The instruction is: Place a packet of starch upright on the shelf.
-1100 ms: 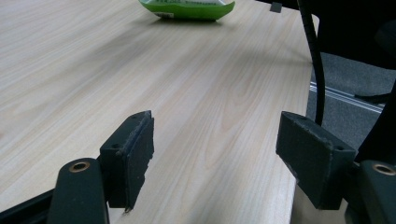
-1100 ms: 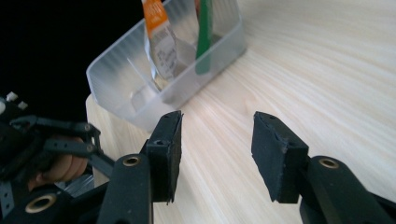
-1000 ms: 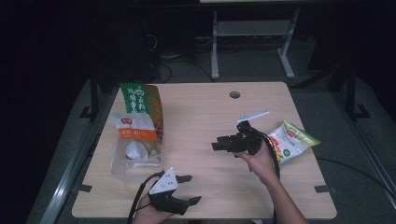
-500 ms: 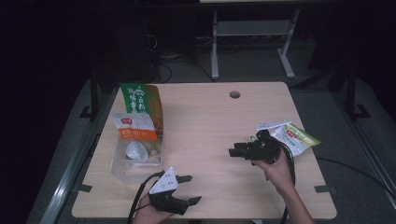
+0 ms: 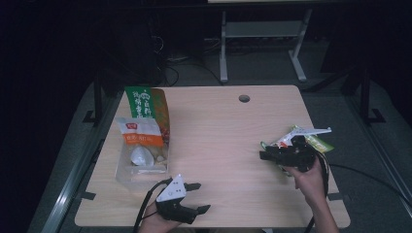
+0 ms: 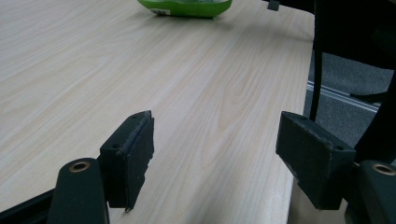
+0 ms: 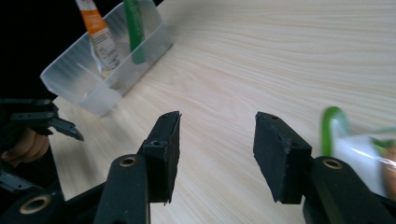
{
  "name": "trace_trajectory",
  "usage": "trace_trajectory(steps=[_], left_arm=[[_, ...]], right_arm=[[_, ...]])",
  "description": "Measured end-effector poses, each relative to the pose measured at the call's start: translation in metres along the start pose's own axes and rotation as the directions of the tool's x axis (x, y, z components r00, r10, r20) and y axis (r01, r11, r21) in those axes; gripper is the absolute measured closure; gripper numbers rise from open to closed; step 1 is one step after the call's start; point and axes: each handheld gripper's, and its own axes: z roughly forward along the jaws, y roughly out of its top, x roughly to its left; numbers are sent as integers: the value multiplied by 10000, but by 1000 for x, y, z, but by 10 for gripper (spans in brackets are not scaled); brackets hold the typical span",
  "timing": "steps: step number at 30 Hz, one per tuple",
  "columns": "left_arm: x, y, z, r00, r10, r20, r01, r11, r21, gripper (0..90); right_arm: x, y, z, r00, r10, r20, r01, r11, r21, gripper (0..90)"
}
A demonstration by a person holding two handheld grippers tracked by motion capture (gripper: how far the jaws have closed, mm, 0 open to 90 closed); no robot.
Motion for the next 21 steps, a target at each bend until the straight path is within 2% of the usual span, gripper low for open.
trace_trajectory(steps=[5, 10, 14, 17, 21], left_arm=[[0, 0, 1, 10000, -30, 62, 30, 10000, 4, 274], [0, 0, 1, 9999, -14, 109, 13, 10000, 35, 272], [1, 0, 2, 9999, -42, 149, 42, 10000, 31, 272], [1, 0, 2, 9999, -44, 149, 43, 10000, 64, 272], [1, 0, 3, 9998, -113, 153, 112, 9999, 52, 272]], right_arm=[[-13, -2, -10, 9967, 37, 811, -38, 10000, 8, 482], [-28, -7, -14, 9931, 373, 1113, -381, 9993, 45, 489], [-36, -8, -15, 9865, 453, 1572, -480, 9987, 139, 476], [-40, -8, -16, 9834, 500, 1745, -521, 9986, 73, 463], [-49, -9, -16, 9733, 531, 2235, -567, 9983, 97, 449]])
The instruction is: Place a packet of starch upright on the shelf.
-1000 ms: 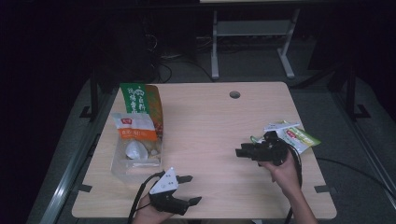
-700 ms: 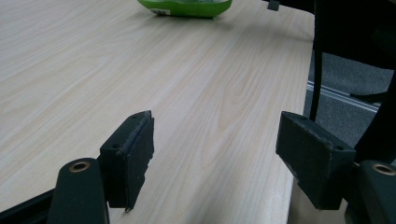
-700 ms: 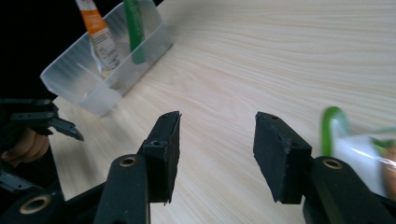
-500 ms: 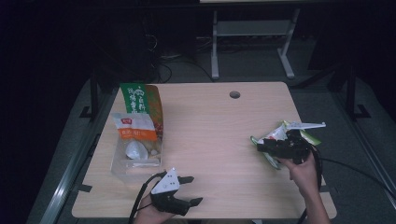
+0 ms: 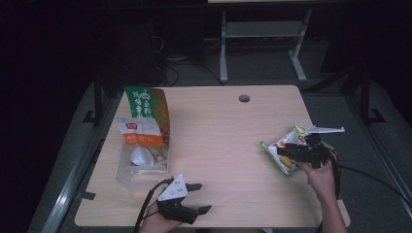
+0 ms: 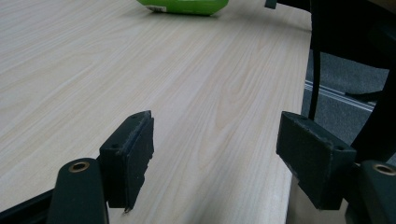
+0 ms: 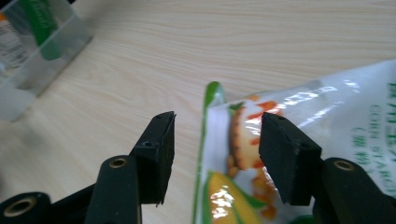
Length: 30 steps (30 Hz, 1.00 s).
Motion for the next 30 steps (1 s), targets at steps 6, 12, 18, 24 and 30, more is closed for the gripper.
trace_trajectory(steps=[6, 12, 18, 24, 30], left_arm=[[3, -1, 1, 9998, -209, 67, 210, 9998, -13, 272], [4, -2, 3, 9995, -292, 91, 292, 9996, -20, 271], [2, -2, 3, 9997, -216, 134, 215, 9998, 16, 272], [2, -1, 2, 9997, -216, 98, 216, 9998, -31, 272], [3, -1, 1, 9998, -200, 66, 200, 9998, -44, 272]], right_arm=[[-10, 4, 2, 9967, -100, 805, 93, 9999, 91, 423], [-22, 0, 7, 9987, 362, 363, -367, 9993, 117, 448], [-16, -4, 10, 9991, -71, 425, 56, 9994, 338, 514], [-9, -5, 14, 9984, -479, 314, 463, 9977, 492, 538], [3, -6, 19, 9964, -814, 236, 798, 9949, 621, 546]])
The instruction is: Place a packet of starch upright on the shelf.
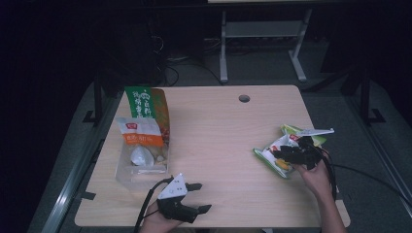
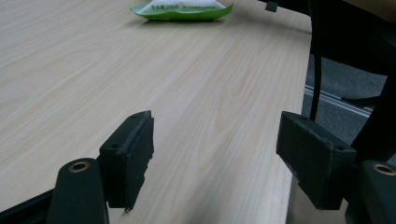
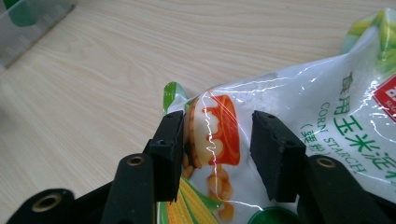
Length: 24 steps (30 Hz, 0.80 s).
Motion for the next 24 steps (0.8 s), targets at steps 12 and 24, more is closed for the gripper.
trace_trajectory(steps=[12, 24], left_arm=[[-1, 0, 0, 10000, -30, -4, 30, 10000, -20, 272], [0, 1, -3, 9999, 57, -88, -57, 10000, -56, 272]], right_arm=[[23, -1, 7, 9983, -365, -455, 378, 9989, 270, 576], [27, -1, 3, 9977, -248, -632, 275, 9987, 418, 515]])
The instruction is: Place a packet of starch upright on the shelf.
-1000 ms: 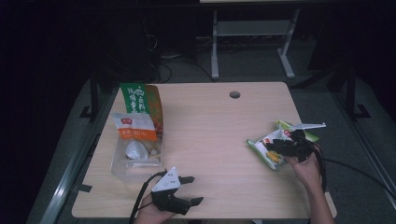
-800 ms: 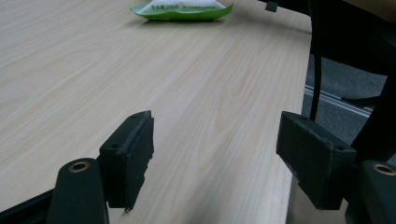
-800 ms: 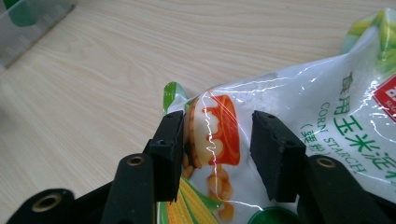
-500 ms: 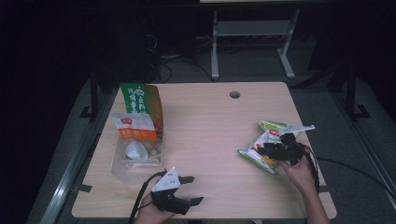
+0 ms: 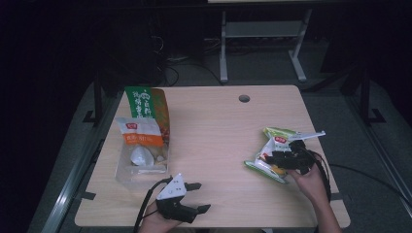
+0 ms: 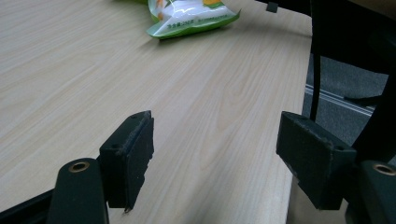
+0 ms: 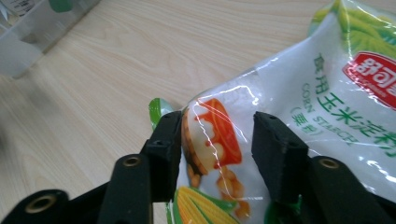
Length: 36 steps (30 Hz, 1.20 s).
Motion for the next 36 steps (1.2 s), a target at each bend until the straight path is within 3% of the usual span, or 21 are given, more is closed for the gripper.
trace_trajectory(steps=[3, 10, 15, 19, 22, 24, 30, 33, 36], left_arm=[[1, 0, 0, 10000, -36, 2, 36, 10000, -7, 272], [2, 0, 0, 10000, -16, -18, 16, 10000, 8, 272], [2, 0, 0, 10000, -39, -48, 39, 10000, 22, 272], [2, 0, 1, 10000, -50, -42, 50, 10000, 23, 272], [1, 0, 2, 10000, -59, -19, 59, 10000, 32, 271], [1, 0, 2, 10000, -64, -12, 64, 10000, 38, 271], [1, 0, 3, 10000, -67, 12, 67, 10000, 31, 271], [2, 0, 2, 10000, -37, 14, 37, 10000, 33, 272], [2, 0, 3, 10000, -61, 30, 61, 10000, 19, 272]], right_arm=[[-3, 0, -6, 9999, 160, 50, -160, 9999, 41, 504], [-20, -3, -26, 9964, 558, 645, -544, 9983, -223, 460], [-35, -12, -35, 9866, 948, 1330, -946, 9955, -82, 440], [-47, -20, -40, 9797, 1344, 1486, -1338, 9909, -138, 417], [-55, -24, -39, 9759, 1667, 1409, -1660, 9860, -169, 396], [-61, -24, -37, 9739, 1983, 1104, -1957, 9801, -335, 385], [-72, -17, -25, 9685, 2389, 701, -2359, 9706, -487, 376], [-75, -17, -18, 9628, 2674, 378, -2648, 9623, -626, 403], [-77, -18, -14, 9565, 2916, 15, -2908, 9543, -683, 490]])
